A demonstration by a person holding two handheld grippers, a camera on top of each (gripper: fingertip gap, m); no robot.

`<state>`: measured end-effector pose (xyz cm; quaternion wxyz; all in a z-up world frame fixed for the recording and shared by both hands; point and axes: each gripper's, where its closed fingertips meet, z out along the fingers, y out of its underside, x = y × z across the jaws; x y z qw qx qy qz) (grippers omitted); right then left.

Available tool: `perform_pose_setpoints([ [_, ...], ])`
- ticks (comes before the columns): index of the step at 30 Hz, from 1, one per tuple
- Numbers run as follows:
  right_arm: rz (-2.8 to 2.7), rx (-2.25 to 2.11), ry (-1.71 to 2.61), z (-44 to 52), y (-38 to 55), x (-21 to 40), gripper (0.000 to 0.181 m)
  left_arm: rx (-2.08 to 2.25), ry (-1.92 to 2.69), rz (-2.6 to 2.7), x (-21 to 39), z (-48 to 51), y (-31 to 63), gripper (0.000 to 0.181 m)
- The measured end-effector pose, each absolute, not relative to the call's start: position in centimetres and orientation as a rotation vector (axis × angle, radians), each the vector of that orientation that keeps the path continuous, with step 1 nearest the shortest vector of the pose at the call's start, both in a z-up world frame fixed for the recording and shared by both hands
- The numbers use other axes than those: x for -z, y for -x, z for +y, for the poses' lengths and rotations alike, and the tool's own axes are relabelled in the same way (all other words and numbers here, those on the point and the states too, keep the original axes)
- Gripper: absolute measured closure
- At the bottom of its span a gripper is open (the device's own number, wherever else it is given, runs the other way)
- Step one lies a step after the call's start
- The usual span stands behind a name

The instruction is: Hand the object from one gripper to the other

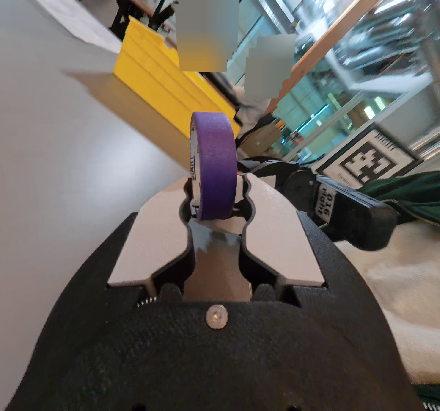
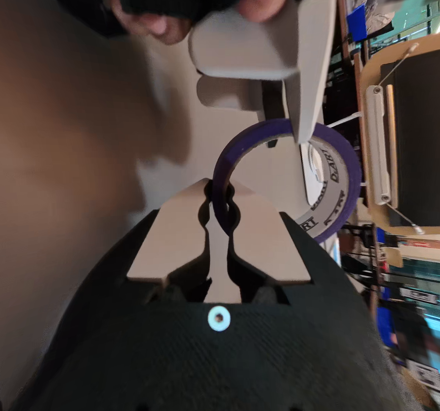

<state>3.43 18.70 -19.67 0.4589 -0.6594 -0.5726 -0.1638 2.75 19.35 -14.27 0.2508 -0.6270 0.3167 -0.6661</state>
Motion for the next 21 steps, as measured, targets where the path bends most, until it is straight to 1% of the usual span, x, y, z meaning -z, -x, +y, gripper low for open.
perform_pose_setpoints([
  [1, -1.373, 0.342, 1.628, 18.7, -3.4, 19.3, 0.171, 1.84, 1.692, 0.822, 14.0, 19.7, -2.6, 0.135],
  [4, -1.229, 0.099, 1.645, 18.7, -3.3, 17.6, 0.171, 1.919, 1.612, 0.741, 13.0, 20.4, -2.0, 0.128],
  [7, -1.063, -0.278, 1.643, 18.2, -2.8, 15.8, 0.171, 1.951, 1.552, 0.706, 12.4, 20.9, -1.5, 0.126],
  [12, -0.826, -0.875, 1.507, 16.9, -2.6, 11.9, 0.171, 1.913, 1.58, 0.695, 13.1, 21.7, -1.3, 0.128],
  [17, -0.743, -1.405, 1.325, 13.8, -1.2, 9.0, 0.171, 1.892, 1.587, 0.728, 13.5, 21.6, -1.4, 0.131],
  [19, -0.699, -1.55, 1.261, 13.0, -0.8, 8.0, 0.171, 1.925, 1.556, 0.779, 13.2, 20.7, -1.7, 0.131],
  [21, -0.677, -1.606, 1.239, 12.6, -0.4, 7.7, 0.171, 1.925, 1.559, 0.857, 13.4, 19.6, -2.2, 0.131],
])
